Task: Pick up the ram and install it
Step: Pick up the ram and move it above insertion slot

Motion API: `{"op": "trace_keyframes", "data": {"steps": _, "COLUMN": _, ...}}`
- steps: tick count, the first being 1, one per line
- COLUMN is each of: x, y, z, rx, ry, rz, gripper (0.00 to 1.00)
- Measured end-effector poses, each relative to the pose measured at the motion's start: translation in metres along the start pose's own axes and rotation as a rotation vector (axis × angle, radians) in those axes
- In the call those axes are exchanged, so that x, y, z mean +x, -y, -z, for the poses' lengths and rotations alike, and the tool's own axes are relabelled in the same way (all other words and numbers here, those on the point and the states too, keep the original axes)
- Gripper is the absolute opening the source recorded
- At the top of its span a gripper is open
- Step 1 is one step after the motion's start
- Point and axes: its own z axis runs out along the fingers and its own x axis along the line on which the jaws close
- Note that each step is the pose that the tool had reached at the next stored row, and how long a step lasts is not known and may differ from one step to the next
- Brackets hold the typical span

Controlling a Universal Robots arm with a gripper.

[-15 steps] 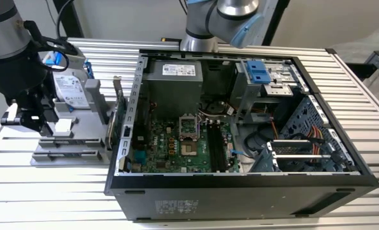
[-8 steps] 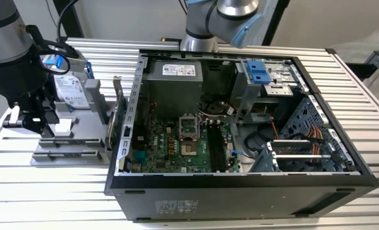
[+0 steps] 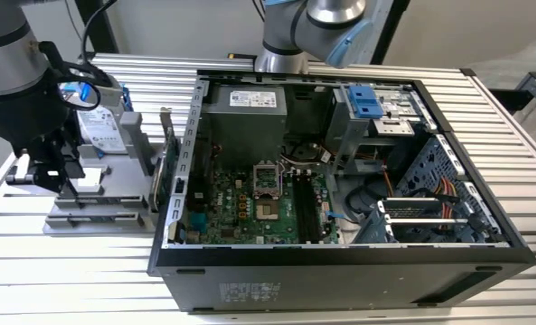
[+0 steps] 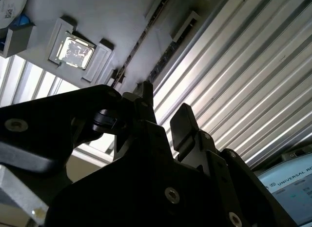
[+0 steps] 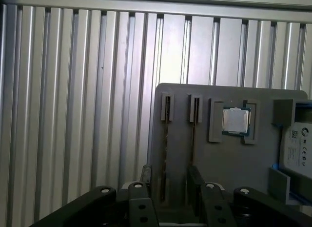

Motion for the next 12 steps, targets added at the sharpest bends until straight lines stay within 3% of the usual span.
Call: {"op": "trace_keyframes", "data": {"steps": 12, "x": 0.0054, "y": 0.0001, "z": -0.0104, "rx": -0.0004, "ry": -0.0093, "rz": 0.000, "gripper": 0.00}}
